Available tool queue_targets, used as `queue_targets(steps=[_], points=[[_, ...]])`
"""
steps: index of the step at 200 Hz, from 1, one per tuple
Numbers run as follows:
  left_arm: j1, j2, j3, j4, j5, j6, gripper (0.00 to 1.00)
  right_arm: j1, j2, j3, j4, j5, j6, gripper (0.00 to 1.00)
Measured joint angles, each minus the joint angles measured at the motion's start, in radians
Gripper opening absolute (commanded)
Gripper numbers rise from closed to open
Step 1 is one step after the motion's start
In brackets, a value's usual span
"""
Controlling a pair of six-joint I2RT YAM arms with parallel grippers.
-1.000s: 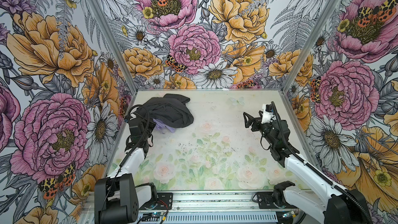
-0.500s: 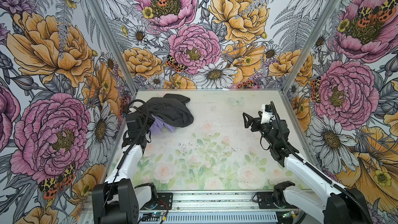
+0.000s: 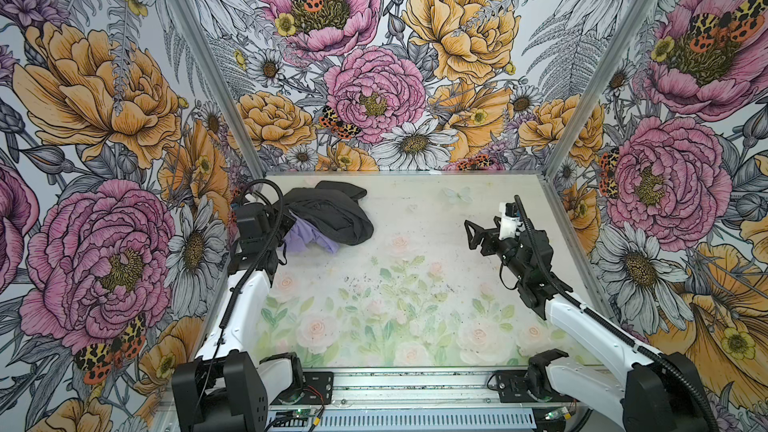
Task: Pick out a specific cloth from the pile
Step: 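Lift the lavender shirt upward with the left gripper, clearing the grey pile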
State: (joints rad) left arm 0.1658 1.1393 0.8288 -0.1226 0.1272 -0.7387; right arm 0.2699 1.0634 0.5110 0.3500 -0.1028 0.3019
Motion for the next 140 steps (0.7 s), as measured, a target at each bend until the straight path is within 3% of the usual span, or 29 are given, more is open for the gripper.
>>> queue_targets(steps=[59, 140], points=[[-0.007, 0.008, 0.125, -0.129, 0.000, 0.127, 0.00, 0.009, 0.007, 0.000, 0.002, 0.000, -0.007, 0.99], [-0.023, -0.039, 0.135, -0.170, 0.000, 0.213, 0.00, 0.027, 0.014, 0.000, 0.003, -0.008, -0.026, 1.00]])
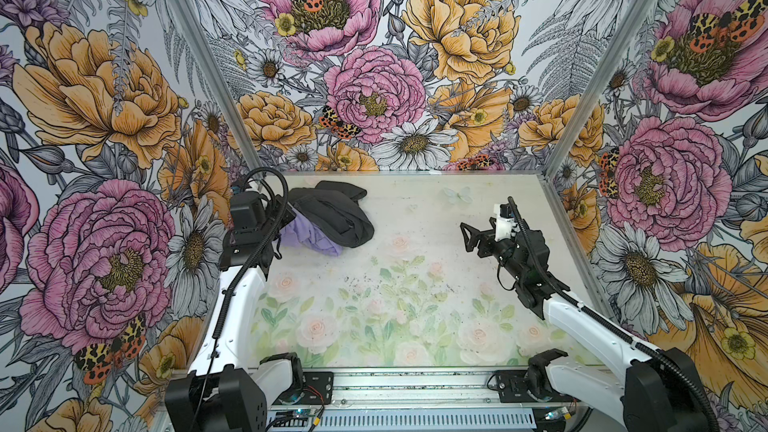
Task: Pick out a specific cloth from the pile
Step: 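Lift the lavender shirt upward with the left gripper, clearing the grey pile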
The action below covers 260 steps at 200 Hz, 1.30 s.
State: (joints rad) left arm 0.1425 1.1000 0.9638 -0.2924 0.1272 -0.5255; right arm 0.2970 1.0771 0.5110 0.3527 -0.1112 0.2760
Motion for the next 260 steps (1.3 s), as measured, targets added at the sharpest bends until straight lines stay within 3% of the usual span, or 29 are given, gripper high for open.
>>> queue_targets(steps=[260], points=[[0.020, 0.010, 0.363, -0.152, -0.099, 0.099, 0.00, 0.040, 0.072, 0.002, -0.002, -0.016, -0.031, 0.99]])
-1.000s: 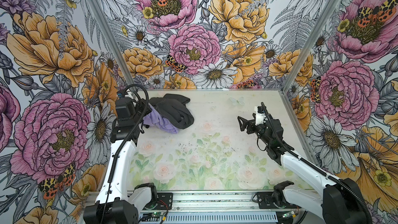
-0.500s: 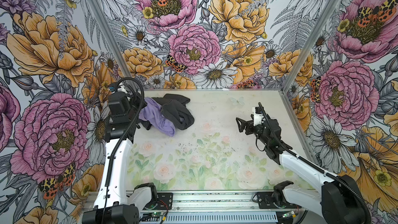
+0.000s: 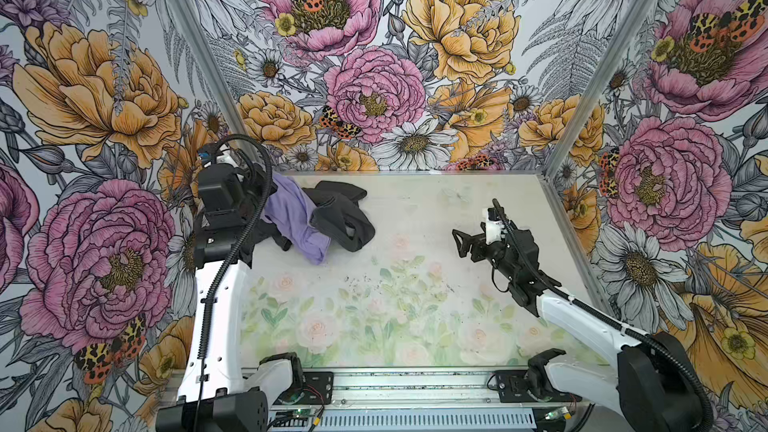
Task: Pick out a specific cloth from the pile
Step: 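Lift the lavender shirt upward with the left gripper, clearing the grey pile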
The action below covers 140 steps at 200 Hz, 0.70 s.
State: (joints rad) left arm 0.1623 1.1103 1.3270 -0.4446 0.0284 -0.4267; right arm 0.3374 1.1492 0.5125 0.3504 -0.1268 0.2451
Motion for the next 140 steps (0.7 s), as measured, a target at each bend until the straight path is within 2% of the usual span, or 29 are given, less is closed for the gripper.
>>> queue_targets(steps=[140], points=[[0.005, 0.072, 0.225, -0.022, -0.019, 0.011, 0.00, 0.020, 0.025, 0.008, -0.002, -0.002, -0.008, 1.00]])
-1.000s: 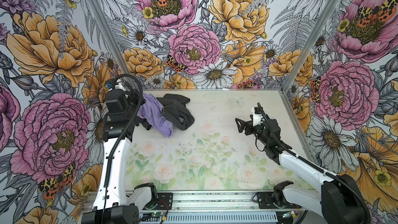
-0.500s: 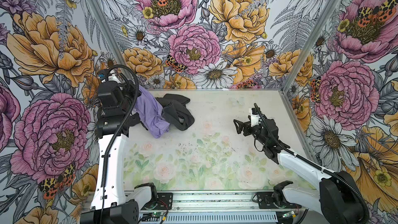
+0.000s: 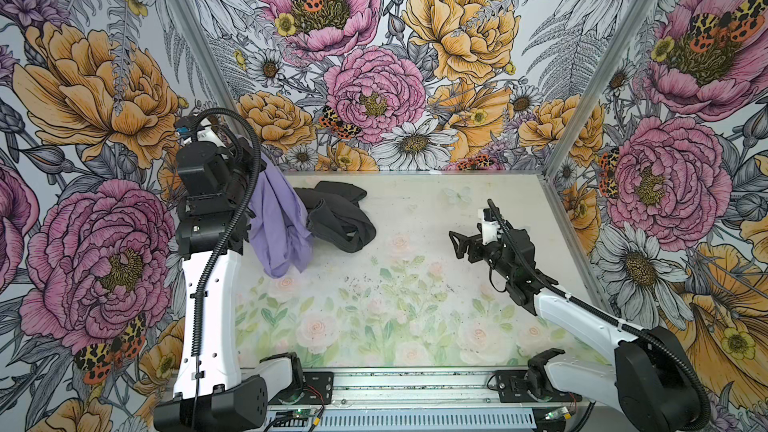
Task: Pick out a specific cloth from the pile
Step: 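Lift the lavender shirt upward with the left gripper, clearing the grey pile, then raise the lavender shirt high and swing it toward the right gripper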
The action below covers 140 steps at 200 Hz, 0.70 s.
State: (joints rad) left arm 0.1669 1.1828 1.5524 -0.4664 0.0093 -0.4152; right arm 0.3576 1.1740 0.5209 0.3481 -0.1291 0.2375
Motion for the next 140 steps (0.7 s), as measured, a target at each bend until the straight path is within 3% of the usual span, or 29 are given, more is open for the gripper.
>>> queue_targets(steps=[87, 140], points=[[0.000, 0.037, 0.142, -0.033, 0.000, 0.004, 0.00, 0.013, 0.009, 0.009, 0.000, -0.005, -0.003, 1.00], [-0.023, 0.119, 0.309, -0.072, 0.001, 0.014, 0.00, 0.027, 0.033, 0.021, 0.000, -0.019, -0.015, 1.00]])
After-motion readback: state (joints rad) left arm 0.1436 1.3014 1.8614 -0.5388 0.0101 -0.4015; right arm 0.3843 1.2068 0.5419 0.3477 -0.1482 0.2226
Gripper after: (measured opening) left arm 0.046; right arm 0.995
